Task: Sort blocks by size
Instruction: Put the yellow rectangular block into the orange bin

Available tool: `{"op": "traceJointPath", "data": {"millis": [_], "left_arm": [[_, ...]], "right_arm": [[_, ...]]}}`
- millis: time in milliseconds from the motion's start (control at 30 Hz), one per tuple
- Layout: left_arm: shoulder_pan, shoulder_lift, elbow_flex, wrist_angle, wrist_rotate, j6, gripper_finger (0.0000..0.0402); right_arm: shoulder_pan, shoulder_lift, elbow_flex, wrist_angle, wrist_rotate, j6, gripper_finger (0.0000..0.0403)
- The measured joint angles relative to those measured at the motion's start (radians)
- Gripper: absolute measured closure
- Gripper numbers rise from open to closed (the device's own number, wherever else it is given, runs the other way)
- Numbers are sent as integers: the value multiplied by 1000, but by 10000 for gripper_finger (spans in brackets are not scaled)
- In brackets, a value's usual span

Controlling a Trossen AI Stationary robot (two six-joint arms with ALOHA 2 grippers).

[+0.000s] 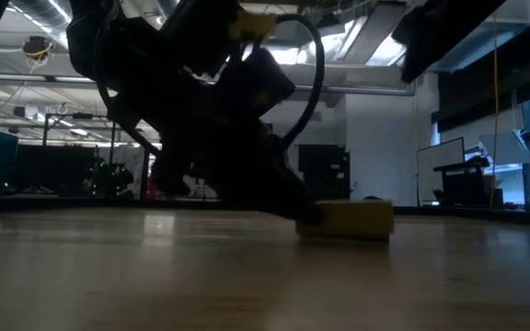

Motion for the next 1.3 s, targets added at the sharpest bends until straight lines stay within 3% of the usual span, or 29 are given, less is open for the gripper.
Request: {"op": "traceJointPath", "data": {"millis": [333, 733, 933, 1300], "left_arm": [[-1, -2, 74, 87, 71, -196, 360], [-2, -4, 196, 78, 52, -170, 357], [-5, -4, 237, 79, 45, -171, 360], [-27, -4, 283, 79, 40, -111, 359]], "right_arm": [[163, -4, 0, 4, -1, 120, 171], [294, 16, -1, 33, 175, 419, 171], [315, 16, -1, 60, 239, 477, 171], [314, 16, -1, 56, 232, 479, 171]]}}
